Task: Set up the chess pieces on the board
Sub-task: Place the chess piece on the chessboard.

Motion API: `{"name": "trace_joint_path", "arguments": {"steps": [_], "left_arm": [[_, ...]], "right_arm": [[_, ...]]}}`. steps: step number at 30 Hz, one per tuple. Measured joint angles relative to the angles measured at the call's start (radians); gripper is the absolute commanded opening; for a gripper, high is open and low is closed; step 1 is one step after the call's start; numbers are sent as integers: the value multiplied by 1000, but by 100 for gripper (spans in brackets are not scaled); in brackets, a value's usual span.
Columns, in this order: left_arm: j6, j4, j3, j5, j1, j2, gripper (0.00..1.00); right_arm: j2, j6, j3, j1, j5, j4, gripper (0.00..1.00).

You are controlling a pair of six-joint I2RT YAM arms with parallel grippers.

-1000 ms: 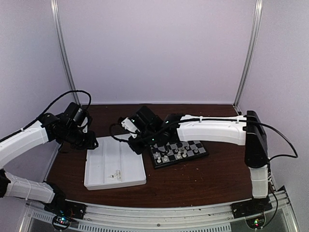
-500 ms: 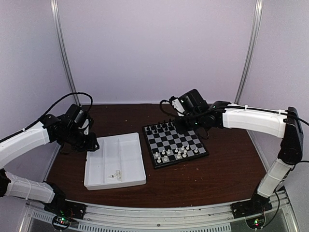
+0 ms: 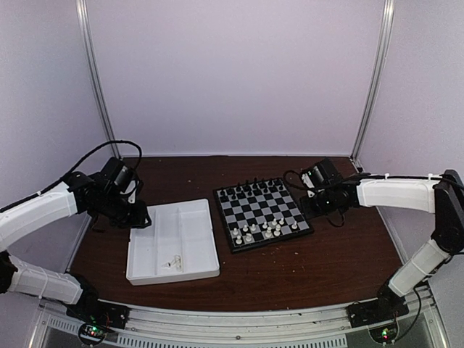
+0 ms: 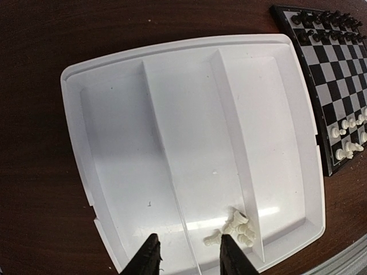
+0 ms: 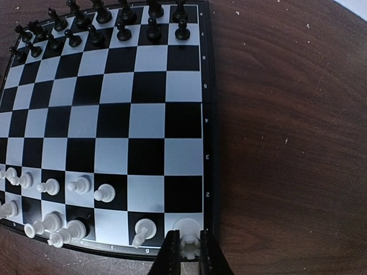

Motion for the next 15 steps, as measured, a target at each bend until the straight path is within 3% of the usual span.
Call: {"name": "trace_joint_path", "arguments": {"steps": [15], "left_arm": [[0,16,0,17,0,19,36]], "right_arm": [[37,51,-100,-8,-58,109,0]]}}
